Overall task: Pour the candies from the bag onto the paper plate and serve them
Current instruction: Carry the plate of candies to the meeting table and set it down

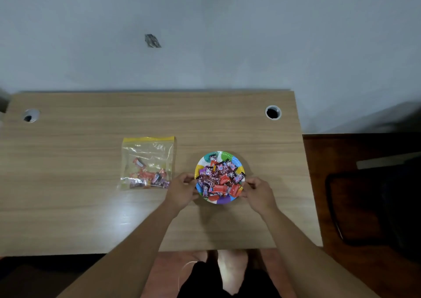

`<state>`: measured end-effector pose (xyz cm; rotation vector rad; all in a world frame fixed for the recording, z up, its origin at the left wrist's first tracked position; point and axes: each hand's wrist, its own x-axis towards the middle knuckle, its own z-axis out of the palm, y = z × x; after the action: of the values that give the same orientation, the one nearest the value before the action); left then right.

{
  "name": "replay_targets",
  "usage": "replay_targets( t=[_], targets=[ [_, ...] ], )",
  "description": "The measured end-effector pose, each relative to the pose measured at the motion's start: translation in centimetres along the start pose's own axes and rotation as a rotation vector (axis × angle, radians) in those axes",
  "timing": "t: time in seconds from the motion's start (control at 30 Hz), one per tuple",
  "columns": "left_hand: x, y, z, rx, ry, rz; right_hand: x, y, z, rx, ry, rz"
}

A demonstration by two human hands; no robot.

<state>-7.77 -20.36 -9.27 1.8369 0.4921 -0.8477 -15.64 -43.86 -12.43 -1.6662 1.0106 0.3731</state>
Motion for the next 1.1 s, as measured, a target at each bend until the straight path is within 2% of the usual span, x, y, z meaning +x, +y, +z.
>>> replay_targets(
  t=[0.37, 0.6, 0.83, 1.1],
  targets=[
    [-8.5, 6.5, 2.0, -0.006, -0.146, 0.27, -8.9, -1.7, -8.4, 0.241, 0.157, -0.157],
    [-14.7, 9.7, 7.2, 0.033, -0.245, 0.425, -15.1, -0.8, -16.9, 0.326, 0.268, -0.26],
    [-22.5, 9.3, 16.3, 0.075, -0.35, 0.49, -22.4, 4.8, -26.3, 0.328, 0.419, -0.326],
    [-31.8, 5.8, 29.4, 0.118, -0.48, 0.503, -30.2, 16.4, -37.3, 0.375, 0.57, -0.319]
  ],
)
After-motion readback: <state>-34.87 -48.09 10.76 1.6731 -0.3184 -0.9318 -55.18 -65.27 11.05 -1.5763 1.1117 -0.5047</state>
